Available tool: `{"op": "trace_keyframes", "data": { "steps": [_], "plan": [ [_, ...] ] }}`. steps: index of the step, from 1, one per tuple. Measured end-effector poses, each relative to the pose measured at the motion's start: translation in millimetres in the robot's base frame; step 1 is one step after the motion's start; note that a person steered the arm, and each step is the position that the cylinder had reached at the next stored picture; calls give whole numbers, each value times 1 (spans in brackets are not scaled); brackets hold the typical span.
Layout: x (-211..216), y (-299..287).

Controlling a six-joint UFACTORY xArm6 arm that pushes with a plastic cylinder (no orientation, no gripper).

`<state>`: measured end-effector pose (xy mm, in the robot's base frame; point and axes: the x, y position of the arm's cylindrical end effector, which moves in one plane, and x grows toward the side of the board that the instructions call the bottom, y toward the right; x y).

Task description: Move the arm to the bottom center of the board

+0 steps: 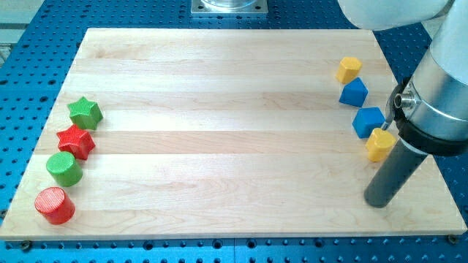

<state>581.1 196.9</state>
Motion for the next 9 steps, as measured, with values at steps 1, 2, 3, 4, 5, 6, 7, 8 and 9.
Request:
{"op": "trace_keyframes", "data": {
  "steps": [1, 2, 3, 4, 5, 6, 7, 8, 9],
  "plan": [
    [0, 0],
    [1, 1],
    [1, 1],
    [1, -2],
    [1, -3],
    [1, -4],
    [6, 7],
    [-1, 53],
    [0, 72]
  ]
}}
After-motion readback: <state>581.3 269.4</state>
